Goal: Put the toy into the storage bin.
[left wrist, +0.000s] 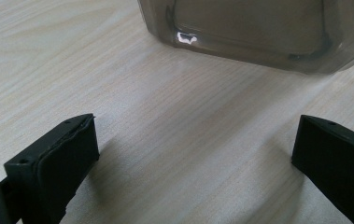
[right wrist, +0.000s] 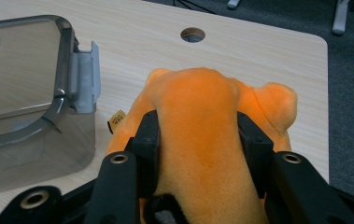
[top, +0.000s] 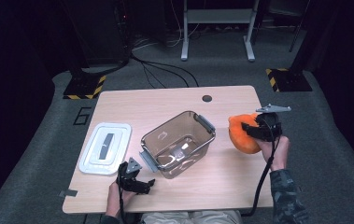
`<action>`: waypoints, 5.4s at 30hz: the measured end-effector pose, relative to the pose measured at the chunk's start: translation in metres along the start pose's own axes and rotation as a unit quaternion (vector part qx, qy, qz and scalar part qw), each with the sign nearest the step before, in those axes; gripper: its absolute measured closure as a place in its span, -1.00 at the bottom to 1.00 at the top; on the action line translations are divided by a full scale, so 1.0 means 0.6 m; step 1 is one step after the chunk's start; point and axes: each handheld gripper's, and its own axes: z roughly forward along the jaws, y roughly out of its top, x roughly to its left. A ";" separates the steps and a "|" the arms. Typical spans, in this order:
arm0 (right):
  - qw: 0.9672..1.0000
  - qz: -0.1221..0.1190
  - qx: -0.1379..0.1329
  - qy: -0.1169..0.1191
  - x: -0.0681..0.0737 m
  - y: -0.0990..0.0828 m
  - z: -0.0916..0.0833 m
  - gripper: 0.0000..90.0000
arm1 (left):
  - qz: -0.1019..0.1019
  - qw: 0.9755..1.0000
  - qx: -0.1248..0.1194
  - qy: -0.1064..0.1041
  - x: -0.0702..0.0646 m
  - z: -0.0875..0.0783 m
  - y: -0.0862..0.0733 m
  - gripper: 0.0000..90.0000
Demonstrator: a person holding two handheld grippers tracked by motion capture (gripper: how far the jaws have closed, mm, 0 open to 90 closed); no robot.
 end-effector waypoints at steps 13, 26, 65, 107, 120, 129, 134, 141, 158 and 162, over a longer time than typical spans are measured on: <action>1.000 -0.016 -0.021 0.010 0.017 0.031 -0.021 0.30 | 0.000 1.000 0.000 0.000 0.000 0.000 0.000 -1.00; 0.999 -0.035 -0.036 0.021 0.033 0.064 -0.036 0.30 | 0.001 1.000 0.001 0.001 0.000 0.000 0.000 -1.00; 0.988 -0.125 -0.043 0.083 0.131 0.146 -0.013 0.29 | 0.004 1.000 0.003 0.002 0.001 -0.001 0.000 -0.99; 0.962 -0.190 -0.021 0.195 0.212 0.148 0.084 0.29 | 0.003 1.000 0.003 0.001 0.000 -0.001 0.000 -0.99; 0.960 -0.187 -0.005 0.207 0.219 0.133 0.108 0.25 | 0.004 1.000 0.003 0.001 0.000 -0.001 0.000 -0.99; 0.960 -0.180 0.000 0.215 0.217 0.127 0.121 0.21 | 0.003 1.000 0.003 0.001 0.000 0.000 0.000 -0.99; 0.959 -0.182 0.010 0.219 0.219 0.123 0.130 0.19 | 0.005 1.000 0.004 0.001 0.001 -0.001 0.000 -0.99; 0.958 -0.190 0.024 0.215 0.224 0.116 0.140 0.14 | 0.005 1.000 0.005 0.000 0.001 -0.001 0.000 -0.99; 0.959 -0.217 0.075 0.167 0.241 0.108 0.160 -0.13 | 0.005 1.000 0.002 0.002 0.001 -0.001 0.000 -0.99; 0.962 -0.211 0.084 0.150 0.238 0.109 0.161 -0.09 | 0.006 1.000 0.002 0.003 0.001 -0.001 0.000 -0.99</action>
